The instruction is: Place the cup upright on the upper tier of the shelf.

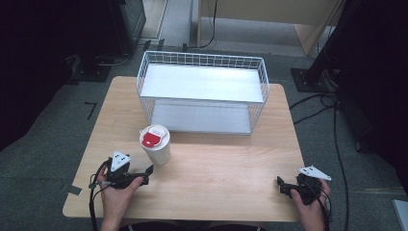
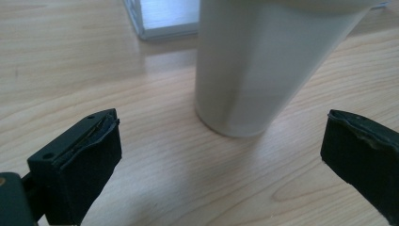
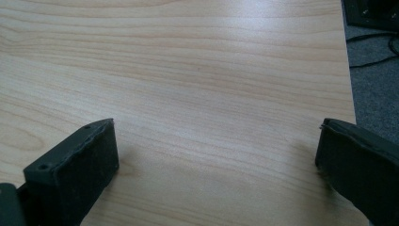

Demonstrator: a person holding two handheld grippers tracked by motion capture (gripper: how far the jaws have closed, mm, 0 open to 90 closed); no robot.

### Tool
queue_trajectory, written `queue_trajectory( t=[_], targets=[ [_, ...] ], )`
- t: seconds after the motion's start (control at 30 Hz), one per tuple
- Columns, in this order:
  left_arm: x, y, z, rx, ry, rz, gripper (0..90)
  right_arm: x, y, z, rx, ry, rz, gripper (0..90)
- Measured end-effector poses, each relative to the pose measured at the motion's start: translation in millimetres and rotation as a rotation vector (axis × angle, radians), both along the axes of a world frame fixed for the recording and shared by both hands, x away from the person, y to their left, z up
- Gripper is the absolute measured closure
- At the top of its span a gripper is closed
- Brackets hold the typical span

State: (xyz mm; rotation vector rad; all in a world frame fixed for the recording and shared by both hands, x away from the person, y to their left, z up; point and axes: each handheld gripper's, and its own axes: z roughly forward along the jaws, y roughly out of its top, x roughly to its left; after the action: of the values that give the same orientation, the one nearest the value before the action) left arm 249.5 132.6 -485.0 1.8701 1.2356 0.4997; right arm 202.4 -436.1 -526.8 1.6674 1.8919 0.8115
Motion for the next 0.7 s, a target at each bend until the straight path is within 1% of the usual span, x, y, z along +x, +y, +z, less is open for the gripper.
queue_trajectory(
  t=[0.2,0.27,0.3,0.37,0.43,0.53,0.63,0.7],
  targets=[
    [5.2,-10.4,2.6,-0.024,-0.006,0.01,0.0,0.0,0.0,0.0,0.0,0.0,0.0,0.0],
    [7.4,-15.2,3.7,-0.024,-0.007,0.0,0.0,0.0,0.0,0.0,0.0,0.0,0.0,0.0],
    [8.8,-17.6,4.6,-0.033,-0.005,-0.006,0.0,0.0,0.0,0.0,0.0,0.0,0.0,0.0],
    [10.6,-20.7,6.0,-0.027,-0.008,-0.008,0.0,0.0,0.0,0.0,0.0,0.0,0.0,0.0],
    [12.4,-23.9,7.7,-0.031,-0.007,-0.005,0.0,0.0,0.0,0.0,0.0,0.0,0.0,0.0],
    [15.6,-27.4,9.8,-0.022,-0.014,-0.003,0.0,0.0,-0.1,0.0,0.0,0.001,0.0,0.0],
    [19.3,-31.7,11.4,-0.011,-0.002,0.006,0.4,0.0,0.0,0.0,0.0,0.0,0.0,0.0],
    [21.6,-34.7,13.3,-0.004,-0.001,0.009,0.8,0.0,0.0,0.0,0.0,0.0,0.0,0.0]
  ],
)
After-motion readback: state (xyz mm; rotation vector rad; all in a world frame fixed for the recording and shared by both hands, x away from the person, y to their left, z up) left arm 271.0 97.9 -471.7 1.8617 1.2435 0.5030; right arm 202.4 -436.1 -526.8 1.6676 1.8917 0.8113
